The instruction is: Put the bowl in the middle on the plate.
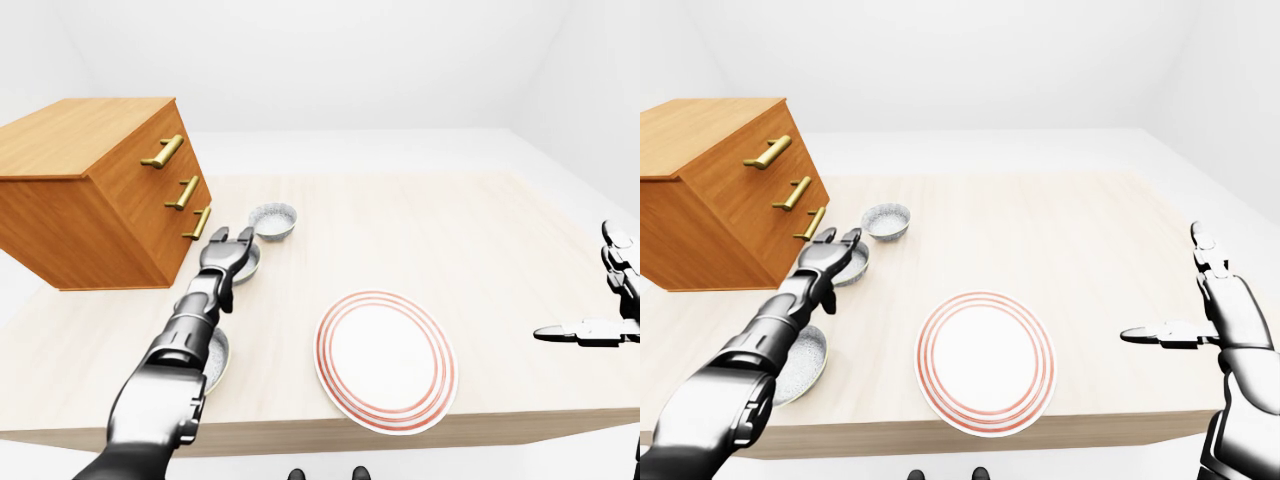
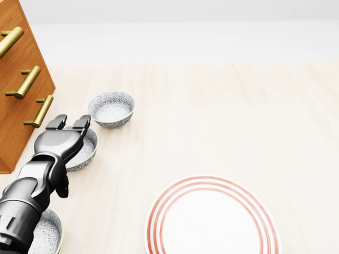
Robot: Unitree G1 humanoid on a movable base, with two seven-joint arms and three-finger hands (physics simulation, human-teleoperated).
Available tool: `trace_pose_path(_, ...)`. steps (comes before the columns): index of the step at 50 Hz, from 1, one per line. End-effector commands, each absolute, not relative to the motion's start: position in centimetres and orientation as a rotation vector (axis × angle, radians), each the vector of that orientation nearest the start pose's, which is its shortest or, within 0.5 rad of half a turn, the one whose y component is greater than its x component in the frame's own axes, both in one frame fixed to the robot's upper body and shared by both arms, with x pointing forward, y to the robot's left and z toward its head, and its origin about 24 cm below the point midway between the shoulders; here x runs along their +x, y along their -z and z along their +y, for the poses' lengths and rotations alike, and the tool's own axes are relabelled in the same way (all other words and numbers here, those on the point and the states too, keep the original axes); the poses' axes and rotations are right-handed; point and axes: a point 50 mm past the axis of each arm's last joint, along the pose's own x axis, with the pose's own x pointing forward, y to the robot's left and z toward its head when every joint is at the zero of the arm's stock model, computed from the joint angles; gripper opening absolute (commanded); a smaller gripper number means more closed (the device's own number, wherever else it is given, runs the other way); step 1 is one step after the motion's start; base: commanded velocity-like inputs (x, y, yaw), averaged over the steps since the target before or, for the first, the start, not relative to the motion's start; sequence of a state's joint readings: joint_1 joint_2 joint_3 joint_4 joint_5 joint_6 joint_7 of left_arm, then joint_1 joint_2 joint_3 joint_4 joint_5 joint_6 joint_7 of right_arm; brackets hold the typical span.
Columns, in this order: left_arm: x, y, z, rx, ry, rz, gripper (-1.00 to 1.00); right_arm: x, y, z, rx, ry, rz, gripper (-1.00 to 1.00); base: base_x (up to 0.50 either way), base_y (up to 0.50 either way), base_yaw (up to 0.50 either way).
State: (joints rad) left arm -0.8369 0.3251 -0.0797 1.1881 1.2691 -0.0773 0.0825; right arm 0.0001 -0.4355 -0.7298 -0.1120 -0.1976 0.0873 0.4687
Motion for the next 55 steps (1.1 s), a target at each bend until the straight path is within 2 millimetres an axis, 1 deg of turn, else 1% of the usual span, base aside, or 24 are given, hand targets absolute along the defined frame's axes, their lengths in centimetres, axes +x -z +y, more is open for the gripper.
trace_pose_path(1,37.6,-5.2,21.1,1.618,0.184,0.232,1.0,19.8,-13.8,-35.8,-0.61,0.295,0.026,1.0,0.0,0.0,0.0)
trace_pose_path(14,37.4,-4.8,21.0,1.604,0.187,0.23,1.0,19.8,-14.1,-35.6,-0.619,0.29,0.015,1.0,0.0,0.0,0.0)
trace_pose_path(16,37.4,-4.7,20.9,1.602,0.187,0.228,1.0,19.9,-13.7,-35.7,-0.609,0.292,0.027,1.0,0.0,0.0,0.0)
trace_pose_path(21,37.5,-4.8,20.7,1.601,0.189,0.226,1.0,19.7,-14.1,-35.5,-0.62,0.287,0.014,1.0,0.0,0.0,0.0)
trace_pose_path(28,37.5,-4.6,20.7,1.591,0.194,0.234,1.0,19.8,-13.8,-35.7,-0.61,0.29,0.028,1.0,0.0,0.0,0.0)
trace_pose_path(36,37.5,-4.5,20.3,1.593,0.197,0.226,1.0,19.6,-14.1,-35.6,-0.621,0.29,0.015,1.0,0.0,0.0,0.0)
trace_pose_path(38,37.3,-4.1,20.3,1.596,0.203,0.228,1.0,19.3,-14.4,-35.4,-0.642,0.298,0.011,1.0,0.0,0.0,0.0)
trace_pose_path(43,37.0,-3.6,20.4,1.595,0.209,0.239,1.0,19.3,-14.3,-35.6,-0.636,0.301,0.015,1.0,0.0,0.0,0.0)
trace_pose_path(53,36.9,-3.4,20.1,1.596,0.217,0.239,1.0,19.3,-14.2,-35.5,-0.633,0.298,0.018,1.0,0.0,0.0,0.0)
trace_pose_path(55,36.9,-3.4,20.1,1.597,0.215,0.236,1.0,18.9,-14.2,-35.6,-0.632,0.295,0.02,1.0,0.0,0.0,0.0)
